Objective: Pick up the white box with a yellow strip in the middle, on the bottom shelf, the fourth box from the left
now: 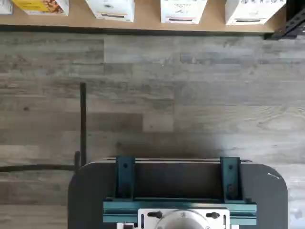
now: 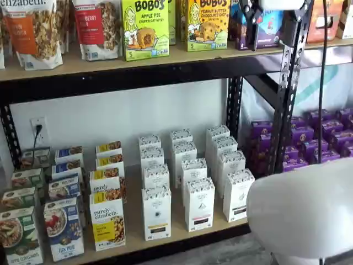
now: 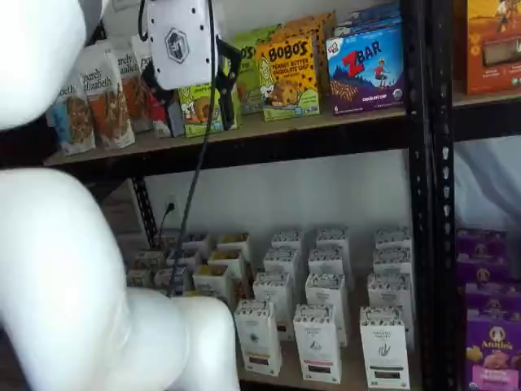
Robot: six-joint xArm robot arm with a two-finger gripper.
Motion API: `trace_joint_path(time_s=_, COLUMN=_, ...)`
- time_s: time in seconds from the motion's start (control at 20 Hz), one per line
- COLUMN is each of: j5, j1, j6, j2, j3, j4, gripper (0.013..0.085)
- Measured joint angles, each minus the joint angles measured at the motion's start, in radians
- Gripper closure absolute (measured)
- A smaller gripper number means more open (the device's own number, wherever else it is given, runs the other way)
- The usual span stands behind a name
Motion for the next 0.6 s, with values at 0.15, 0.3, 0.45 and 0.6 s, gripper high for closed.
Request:
trace_joint_path(time_s=0.15, j5=0.005, j1=-0.064, j6=-0.032, j2=0.001, j3=0.0, j4=0.07, gripper=0.013)
trace_joint_path(time_s=0.3, j5=0.005, j1=-0.073, j6=-0.04, j2=0.003, j3=0.002, j4=0.078, gripper=0.013)
trace_joint_path(time_s=0.45, j5=-0.004, j1=-0.072, j6=-0.04, j2=0.003, j3=0.01, j4=0.078, gripper=0.013)
trace_joint_path(time_s=0.6, j5=-0.027, j1=-0.059, j6=-0.031, j2=0.001, j3=0.029, j4=0.075, gripper=0.013)
